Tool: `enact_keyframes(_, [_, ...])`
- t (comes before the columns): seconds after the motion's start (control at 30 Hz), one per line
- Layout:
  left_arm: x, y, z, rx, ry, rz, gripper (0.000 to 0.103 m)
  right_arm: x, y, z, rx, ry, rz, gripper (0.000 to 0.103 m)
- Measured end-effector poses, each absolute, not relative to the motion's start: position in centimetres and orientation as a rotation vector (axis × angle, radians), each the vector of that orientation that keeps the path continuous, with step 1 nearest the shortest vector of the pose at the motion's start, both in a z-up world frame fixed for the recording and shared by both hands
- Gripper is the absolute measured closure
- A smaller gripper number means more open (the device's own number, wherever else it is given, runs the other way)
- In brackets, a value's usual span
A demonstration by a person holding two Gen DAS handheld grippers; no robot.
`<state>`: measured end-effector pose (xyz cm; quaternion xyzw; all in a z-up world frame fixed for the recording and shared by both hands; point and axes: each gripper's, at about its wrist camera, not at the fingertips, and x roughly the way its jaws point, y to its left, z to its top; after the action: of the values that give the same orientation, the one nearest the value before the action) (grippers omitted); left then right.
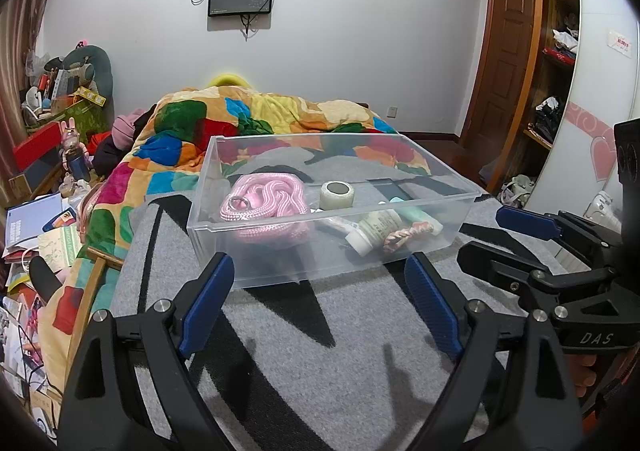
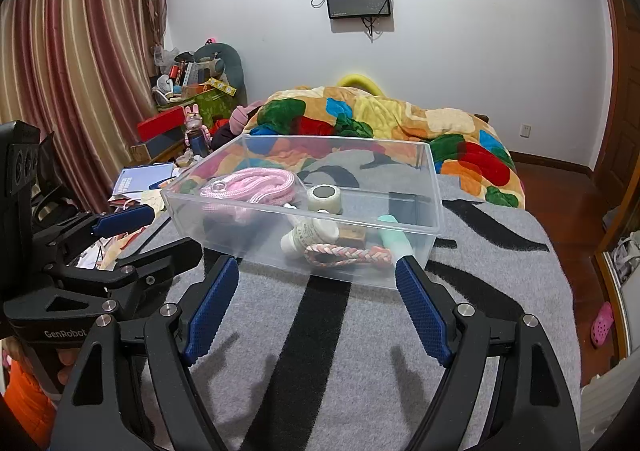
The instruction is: Organize objects
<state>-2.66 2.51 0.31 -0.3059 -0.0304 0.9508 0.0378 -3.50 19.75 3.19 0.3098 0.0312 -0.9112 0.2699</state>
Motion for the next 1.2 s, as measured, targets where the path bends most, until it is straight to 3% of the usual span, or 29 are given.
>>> enact_keyframes(1.2, [-2.63, 2.66, 0.24, -0.944, -0.103, 2.916, 0.013, -3.41, 19.80, 3.26, 0.836, 0.078, -2.455, 0.024])
